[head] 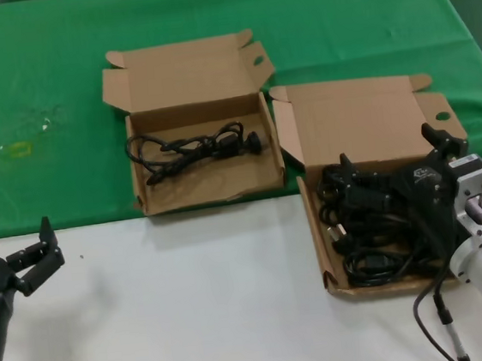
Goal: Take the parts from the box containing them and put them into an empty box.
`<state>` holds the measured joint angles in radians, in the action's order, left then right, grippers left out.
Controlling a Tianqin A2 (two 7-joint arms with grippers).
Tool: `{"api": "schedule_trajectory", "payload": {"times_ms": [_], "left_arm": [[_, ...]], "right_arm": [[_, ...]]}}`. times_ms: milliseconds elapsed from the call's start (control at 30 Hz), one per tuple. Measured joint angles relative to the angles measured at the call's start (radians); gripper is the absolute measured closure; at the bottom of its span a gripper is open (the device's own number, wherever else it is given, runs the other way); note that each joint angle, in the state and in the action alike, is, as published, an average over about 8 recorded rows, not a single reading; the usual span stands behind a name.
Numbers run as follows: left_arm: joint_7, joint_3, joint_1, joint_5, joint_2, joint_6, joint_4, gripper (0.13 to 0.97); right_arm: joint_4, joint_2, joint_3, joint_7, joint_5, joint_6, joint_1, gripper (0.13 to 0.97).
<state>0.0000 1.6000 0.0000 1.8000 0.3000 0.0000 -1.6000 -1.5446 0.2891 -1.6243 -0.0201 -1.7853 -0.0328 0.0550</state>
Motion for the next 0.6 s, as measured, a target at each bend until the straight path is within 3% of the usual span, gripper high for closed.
{"api": "schedule_trajectory", "payload": {"times_ms": [600], "left_arm": [[0.0,0.0,0.0,0.0,0.0,0.0,0.0,0.132]], "right_arm": [[-0.004,0.001,0.002,0.002,-0.001,0.003,-0.004,0.129]]}}
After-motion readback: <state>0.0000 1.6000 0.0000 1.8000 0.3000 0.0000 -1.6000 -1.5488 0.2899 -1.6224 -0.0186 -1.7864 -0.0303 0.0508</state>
